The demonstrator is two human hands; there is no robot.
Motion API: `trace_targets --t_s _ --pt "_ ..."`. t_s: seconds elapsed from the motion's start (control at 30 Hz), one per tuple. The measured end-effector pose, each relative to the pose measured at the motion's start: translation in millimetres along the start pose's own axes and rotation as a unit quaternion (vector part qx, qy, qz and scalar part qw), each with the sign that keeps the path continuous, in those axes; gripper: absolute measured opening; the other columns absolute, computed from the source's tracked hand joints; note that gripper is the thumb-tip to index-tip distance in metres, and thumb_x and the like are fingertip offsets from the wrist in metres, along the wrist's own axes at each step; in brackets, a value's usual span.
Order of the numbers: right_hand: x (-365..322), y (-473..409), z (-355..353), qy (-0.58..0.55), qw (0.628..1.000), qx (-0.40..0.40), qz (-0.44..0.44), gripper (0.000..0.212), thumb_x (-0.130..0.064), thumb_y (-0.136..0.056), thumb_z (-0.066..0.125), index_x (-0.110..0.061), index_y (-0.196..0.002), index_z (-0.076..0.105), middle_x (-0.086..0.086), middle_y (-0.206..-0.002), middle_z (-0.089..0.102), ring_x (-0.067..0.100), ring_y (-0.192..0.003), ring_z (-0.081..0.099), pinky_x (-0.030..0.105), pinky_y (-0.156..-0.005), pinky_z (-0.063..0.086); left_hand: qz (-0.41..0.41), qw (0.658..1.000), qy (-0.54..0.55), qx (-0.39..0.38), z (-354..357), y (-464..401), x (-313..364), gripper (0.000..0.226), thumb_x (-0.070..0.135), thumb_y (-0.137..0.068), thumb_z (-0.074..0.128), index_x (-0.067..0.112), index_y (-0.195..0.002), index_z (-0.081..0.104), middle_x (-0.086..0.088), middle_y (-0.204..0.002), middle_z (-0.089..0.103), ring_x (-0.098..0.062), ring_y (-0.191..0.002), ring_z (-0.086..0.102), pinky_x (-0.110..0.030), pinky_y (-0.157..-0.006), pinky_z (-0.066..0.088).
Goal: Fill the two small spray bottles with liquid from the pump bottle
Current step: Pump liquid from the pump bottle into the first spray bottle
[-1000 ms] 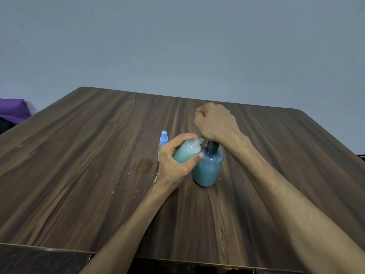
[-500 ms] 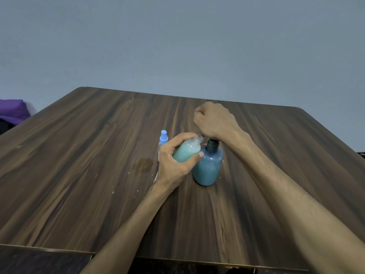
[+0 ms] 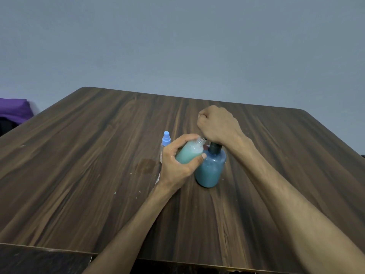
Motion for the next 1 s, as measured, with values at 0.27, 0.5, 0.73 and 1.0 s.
trace_targets --t_s 0.27,0.5,0.73,1.0 --pt "-4.3 1.4 2.3 0.004 1.0 0.001 -0.002 0.027 -0.015 -0.088 0.045 -0.014 -0.061 0.048 -0.001 -0.064 0.054 0.026 -0.066 0.047 0.036 -0.064 0.035 -0.005 1.0 -0.002 0.003 -4.6 3.5 -4.0 0.04 -0.02 -0.077 0.079 0.001 -0.11 0.069 0.012 -0.101 0.076 -0.004 -0.092 0.074 -0.017 -0.083 0.054" --pt "-7.0 0.7 -12.1 0.02 0.999 0.03 -0.011 0.024 -0.017 -0.091 0.047 -0.013 -0.071 0.059 -0.002 -0.069 0.057 0.034 -0.078 0.054 0.037 -0.07 0.037 0.01 1.0 0.002 0.005 0.3 -7.6 1.3 0.036 -0.007 -0.078 0.08 0.004 -0.11 0.07 0.004 -0.102 0.077 -0.01 -0.093 0.075 -0.021 -0.084 0.056" --pt "-0.9 1.5 -5.8 -0.008 1.0 0.014 0.0 0.022 -0.015 -0.087 0.045 -0.014 -0.066 0.051 0.0 -0.064 0.057 0.025 -0.064 0.049 0.036 -0.06 0.036 0.0 1.0 0.017 0.001 1.8 -3.3 0.9 0.041 -0.006 -0.078 0.08 0.019 -0.11 0.071 0.007 -0.103 0.077 -0.016 -0.094 0.076 -0.023 -0.085 0.056" --pt "-1.8 -0.9 -3.1 -0.008 1.0 0.007 -0.008 0.027 -0.014 -0.087 0.045 -0.014 -0.06 0.044 -0.001 -0.06 0.051 0.025 -0.061 0.046 0.035 -0.056 0.031 0.006 1.0 0.004 -0.004 1.6 -1.2 2.1 0.04 -0.011 -0.077 0.08 0.012 -0.11 0.07 0.015 -0.102 0.076 -0.006 -0.093 0.074 -0.019 -0.085 0.055"
Point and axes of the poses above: each hand's wrist, its own y-axis away from the middle knuckle, its own z-axis out of the palm, x = y × z, the point moved 7 cm from there along -y, towards the middle knuckle
